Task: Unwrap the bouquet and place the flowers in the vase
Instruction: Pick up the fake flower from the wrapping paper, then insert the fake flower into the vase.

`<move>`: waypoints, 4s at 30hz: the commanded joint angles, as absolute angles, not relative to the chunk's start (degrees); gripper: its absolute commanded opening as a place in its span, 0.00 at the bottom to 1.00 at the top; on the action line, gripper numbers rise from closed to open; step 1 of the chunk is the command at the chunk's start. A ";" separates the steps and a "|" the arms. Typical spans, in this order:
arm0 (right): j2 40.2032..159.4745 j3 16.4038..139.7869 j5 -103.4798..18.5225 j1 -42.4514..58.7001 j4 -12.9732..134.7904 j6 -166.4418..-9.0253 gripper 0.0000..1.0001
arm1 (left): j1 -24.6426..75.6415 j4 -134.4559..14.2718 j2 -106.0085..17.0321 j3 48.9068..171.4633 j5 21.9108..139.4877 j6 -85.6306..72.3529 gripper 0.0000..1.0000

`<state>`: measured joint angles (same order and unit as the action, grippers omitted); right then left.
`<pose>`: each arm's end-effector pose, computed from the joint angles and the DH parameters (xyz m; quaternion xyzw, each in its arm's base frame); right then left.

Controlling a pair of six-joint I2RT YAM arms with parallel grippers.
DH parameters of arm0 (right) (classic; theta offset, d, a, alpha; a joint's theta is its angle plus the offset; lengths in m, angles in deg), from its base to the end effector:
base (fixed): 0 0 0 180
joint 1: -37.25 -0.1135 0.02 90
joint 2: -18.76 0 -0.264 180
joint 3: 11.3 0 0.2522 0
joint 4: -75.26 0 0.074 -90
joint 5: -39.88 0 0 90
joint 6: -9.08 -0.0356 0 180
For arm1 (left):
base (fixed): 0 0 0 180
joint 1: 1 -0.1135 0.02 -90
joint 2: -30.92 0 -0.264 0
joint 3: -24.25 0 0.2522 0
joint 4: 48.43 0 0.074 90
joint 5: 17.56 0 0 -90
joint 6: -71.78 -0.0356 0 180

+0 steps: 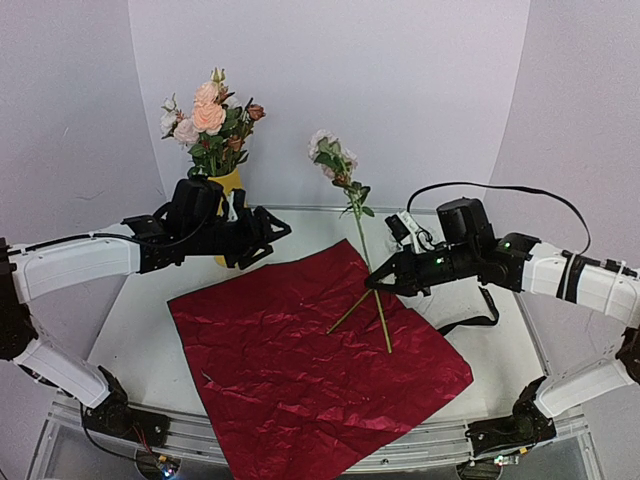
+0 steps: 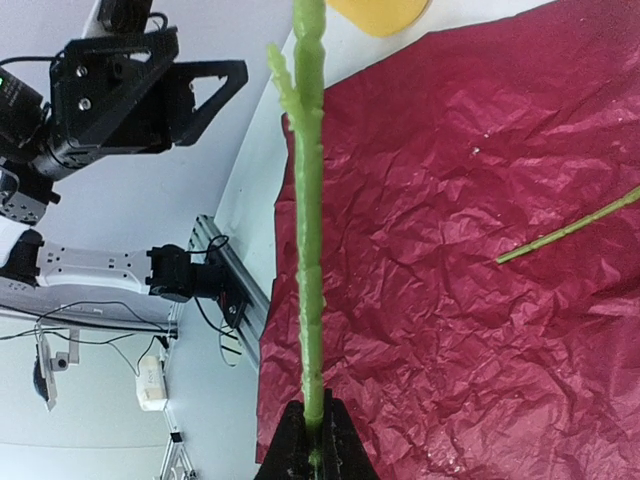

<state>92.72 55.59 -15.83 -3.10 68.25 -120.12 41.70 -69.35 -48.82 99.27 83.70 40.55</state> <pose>0.2138 0.2080 0.3110 -0.1889 0.7515 0.5547 0.3030 0.2323 -0.2238 0.3054 -0.0660 0.8413 -0.4629 0.2712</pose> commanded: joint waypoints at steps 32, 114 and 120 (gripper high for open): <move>89.58 56.11 -11.10 -10.49 76.71 -124.52 0.00 | 48.57 -53.32 -61.19 114.66 86.83 47.05 0.28; 92.19 59.09 -20.49 -10.40 71.12 -121.41 0.68 | 33.22 -47.58 -42.31 128.76 36.43 -26.14 0.00; 93.73 61.16 -20.45 -10.42 70.42 -119.76 0.68 | 27.99 -46.68 -47.74 132.82 40.40 -22.03 0.00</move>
